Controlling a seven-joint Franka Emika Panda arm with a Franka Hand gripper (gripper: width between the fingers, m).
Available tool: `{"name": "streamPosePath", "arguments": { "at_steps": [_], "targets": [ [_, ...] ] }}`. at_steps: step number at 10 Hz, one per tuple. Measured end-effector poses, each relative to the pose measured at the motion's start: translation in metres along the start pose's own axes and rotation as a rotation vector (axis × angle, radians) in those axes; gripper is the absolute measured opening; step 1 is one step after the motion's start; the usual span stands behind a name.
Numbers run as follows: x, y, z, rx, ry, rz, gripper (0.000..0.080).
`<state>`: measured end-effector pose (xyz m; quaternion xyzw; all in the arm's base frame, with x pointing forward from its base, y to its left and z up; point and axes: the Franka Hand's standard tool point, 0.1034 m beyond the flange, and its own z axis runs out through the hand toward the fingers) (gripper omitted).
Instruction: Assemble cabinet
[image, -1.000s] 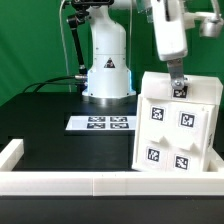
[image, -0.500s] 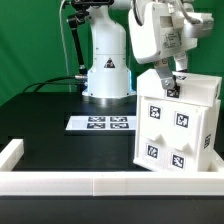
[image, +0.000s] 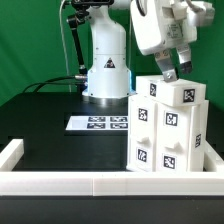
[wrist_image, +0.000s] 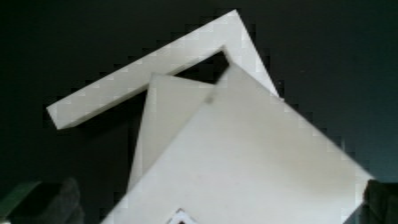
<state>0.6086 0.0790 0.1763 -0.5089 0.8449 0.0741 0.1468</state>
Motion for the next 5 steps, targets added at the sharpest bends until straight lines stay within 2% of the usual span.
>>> {"name": "streamPosePath", "arguments": {
  "at_steps": [4,5],
  "targets": [
    [-0.0006,0.0009,0.0013,-0.004,-0.001,-0.053,0.0797],
    [-0.0006,0.0039,0.0021,-0.046,0.033,-0.231,0.0797]
  ]
}}
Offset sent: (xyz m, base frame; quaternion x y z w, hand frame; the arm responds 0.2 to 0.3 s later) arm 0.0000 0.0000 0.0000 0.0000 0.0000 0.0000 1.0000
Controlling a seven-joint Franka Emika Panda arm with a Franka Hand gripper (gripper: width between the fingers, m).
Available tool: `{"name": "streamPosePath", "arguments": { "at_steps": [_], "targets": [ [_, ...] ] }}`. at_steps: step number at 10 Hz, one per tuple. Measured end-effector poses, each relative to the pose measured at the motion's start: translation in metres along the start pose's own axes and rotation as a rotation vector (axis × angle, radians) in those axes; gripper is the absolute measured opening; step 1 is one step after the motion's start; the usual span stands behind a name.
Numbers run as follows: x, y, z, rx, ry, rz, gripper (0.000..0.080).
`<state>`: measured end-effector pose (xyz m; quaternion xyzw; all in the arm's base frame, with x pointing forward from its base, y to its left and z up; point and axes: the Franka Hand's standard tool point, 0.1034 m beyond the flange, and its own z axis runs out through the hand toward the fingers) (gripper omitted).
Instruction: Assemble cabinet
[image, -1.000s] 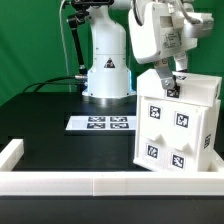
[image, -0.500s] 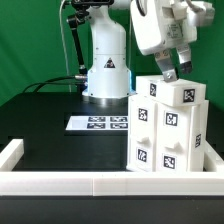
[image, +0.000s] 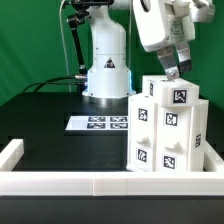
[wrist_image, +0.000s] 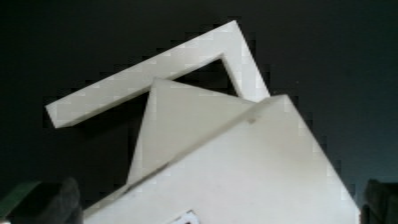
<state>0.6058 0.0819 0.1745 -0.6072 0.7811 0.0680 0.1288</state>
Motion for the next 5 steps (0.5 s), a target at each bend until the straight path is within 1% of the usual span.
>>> {"name": "streamPosePath", "arguments": {
  "at_steps": [1,2,3,5],
  "targets": [
    [-0.0037,-0.0029,-0.0032,-0.025,0.016,-0.156,0.0797],
    [-0.0070,-0.0058,-0.0055,-0.038,0.025,-0.281,0.0797],
    [-0.0088,-0.0085,-0.0063,-0.042,0.030,-0.476,0.0797],
    [-0.0121,-0.0092,-0.0039,-0.073,0.013,-0.733,0.0797]
  ]
}}
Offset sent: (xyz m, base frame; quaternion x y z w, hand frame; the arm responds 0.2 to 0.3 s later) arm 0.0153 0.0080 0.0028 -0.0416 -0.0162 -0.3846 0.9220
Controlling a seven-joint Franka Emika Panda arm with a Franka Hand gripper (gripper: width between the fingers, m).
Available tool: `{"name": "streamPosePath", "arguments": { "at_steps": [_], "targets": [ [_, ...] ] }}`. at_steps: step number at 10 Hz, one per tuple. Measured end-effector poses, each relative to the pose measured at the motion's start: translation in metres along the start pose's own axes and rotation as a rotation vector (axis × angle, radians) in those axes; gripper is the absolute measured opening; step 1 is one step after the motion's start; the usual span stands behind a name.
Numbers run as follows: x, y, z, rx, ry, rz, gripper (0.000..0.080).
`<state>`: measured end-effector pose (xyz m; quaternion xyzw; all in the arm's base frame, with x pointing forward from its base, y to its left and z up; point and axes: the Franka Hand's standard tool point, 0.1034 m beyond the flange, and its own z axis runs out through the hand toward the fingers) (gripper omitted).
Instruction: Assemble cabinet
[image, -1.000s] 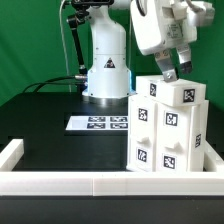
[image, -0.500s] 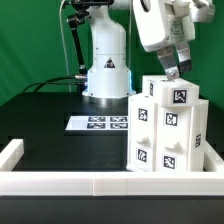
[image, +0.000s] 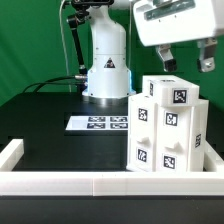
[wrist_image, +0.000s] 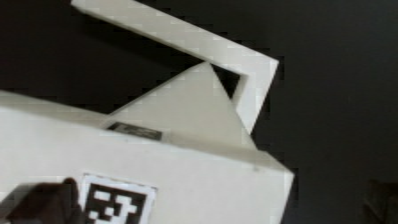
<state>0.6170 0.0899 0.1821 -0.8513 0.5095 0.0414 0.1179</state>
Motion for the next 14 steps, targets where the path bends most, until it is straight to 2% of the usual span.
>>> {"name": "streamPosePath", "arguments": {
  "at_steps": [4,5,6,9,12,14],
  "targets": [
    [0.001,0.001,0.001,0.001,0.002,-0.250,0.0797],
    [0.001,0.001,0.001,-0.008,0.009,-0.356,0.0797],
    [0.002,0.002,0.001,-0.051,0.042,-0.545,0.0797],
    [0.008,0.005,0.000,-0.108,0.066,-0.951,0.0797],
    [0.021,0.015,0.005,-0.119,0.082,-1.169,0.0797],
    [0.026,0.024,0.009,-0.125,0.078,-1.200,0.0797]
  ]
}}
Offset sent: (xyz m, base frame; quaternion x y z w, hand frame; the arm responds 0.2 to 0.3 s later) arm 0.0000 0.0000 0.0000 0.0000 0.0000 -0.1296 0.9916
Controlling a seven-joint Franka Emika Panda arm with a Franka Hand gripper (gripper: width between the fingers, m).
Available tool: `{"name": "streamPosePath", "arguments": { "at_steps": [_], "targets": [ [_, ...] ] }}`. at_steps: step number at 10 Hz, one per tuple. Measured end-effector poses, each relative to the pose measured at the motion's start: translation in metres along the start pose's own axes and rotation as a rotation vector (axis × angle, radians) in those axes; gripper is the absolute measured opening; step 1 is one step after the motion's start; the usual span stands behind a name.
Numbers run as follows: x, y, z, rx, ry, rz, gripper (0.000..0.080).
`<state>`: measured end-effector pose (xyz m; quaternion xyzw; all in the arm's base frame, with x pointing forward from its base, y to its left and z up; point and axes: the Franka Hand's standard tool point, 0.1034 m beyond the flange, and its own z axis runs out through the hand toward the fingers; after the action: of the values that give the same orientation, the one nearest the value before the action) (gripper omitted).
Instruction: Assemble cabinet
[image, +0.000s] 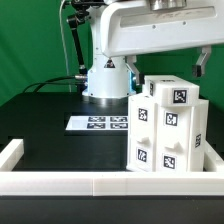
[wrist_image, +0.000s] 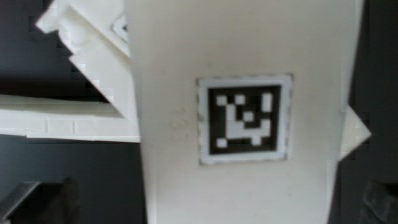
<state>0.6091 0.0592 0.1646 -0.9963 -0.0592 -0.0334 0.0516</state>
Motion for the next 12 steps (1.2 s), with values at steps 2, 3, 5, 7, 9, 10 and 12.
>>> {"name": "streamPosePath", "arguments": {
  "at_steps": [2,3,5,7,9,10,12],
  "targets": [
    [-0.006,0.001,0.005,0.000,-0.007,0.014,0.0797],
    [-0.009,0.001,0.009,-0.001,-0.009,0.014,0.0797],
    [-0.013,0.001,0.013,-0.001,-0.019,0.015,0.0797],
    [-0.017,0.000,0.015,0.000,-0.026,0.025,0.0797],
    [-0.017,-0.002,0.016,0.000,-0.028,0.024,0.0556],
    [-0.017,-0.002,0.016,0.000,-0.028,0.032,0.0556],
    [-0.017,-0.002,0.016,-0.001,-0.028,0.052,0.0556]
  ]
}}
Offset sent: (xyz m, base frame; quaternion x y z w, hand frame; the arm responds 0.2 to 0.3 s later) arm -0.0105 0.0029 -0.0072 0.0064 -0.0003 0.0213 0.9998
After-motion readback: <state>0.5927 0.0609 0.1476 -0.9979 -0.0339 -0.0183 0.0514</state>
